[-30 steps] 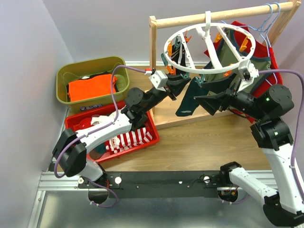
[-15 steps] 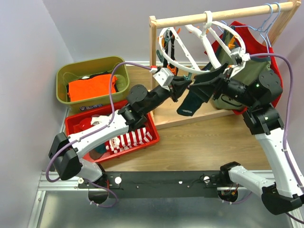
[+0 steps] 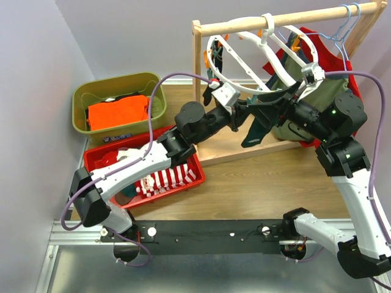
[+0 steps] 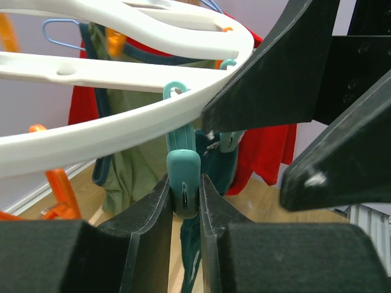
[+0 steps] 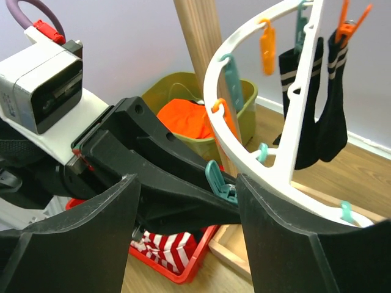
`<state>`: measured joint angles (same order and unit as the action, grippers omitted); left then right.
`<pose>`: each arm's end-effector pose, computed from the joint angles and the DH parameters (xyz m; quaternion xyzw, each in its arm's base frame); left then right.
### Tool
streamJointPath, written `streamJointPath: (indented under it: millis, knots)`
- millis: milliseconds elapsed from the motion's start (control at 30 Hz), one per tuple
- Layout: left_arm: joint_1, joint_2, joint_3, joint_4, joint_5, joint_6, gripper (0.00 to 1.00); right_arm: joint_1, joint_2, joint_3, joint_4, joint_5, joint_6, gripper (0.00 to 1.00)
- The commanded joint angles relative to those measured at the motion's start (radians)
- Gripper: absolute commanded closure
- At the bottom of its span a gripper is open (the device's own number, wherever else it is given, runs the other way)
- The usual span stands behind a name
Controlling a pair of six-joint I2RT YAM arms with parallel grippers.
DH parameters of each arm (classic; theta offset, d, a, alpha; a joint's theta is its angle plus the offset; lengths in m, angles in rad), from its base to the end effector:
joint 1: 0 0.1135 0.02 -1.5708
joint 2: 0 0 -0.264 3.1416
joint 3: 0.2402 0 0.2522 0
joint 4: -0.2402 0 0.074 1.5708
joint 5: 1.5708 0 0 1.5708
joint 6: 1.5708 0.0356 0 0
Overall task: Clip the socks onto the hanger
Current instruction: Open the clamp at the hanger.
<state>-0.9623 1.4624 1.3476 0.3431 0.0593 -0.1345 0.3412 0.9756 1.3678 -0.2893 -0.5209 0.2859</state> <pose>0.1974 -0.2870 0.4323 0.2713 0.5599 -0.4238 0.6583 0.1634 0.0768 0.4919 -0.2090 0.6417 0.3854 0.6293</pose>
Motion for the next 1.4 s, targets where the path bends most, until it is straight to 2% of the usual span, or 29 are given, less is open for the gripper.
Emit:
streamJointPath:
  millis: [0,300,500,1133,1367]
  knots:
    - [-0.052,0.032,0.084,-0.027,0.014,0.026,0.92,-0.008,0.0,-0.018,-0.036,0.128,-0.05,0.28]
    - [-0.075,0.041,0.113,-0.067,-0.027,0.032,0.92,-0.01,-0.04,-0.039,-0.126,0.289,-0.027,0.31]
    - [-0.076,0.042,0.12,-0.084,-0.029,0.029,0.92,-0.008,-0.052,0.002,-0.214,0.372,-0.024,0.31]
    - [-0.116,0.105,0.186,-0.136,-0.027,0.049,0.92,-0.008,0.002,0.008,-0.054,0.217,0.104,0.34]
    - [-0.131,0.122,0.212,-0.179,-0.087,0.078,0.92,-0.008,0.002,0.008,-0.071,0.259,0.09,0.4]
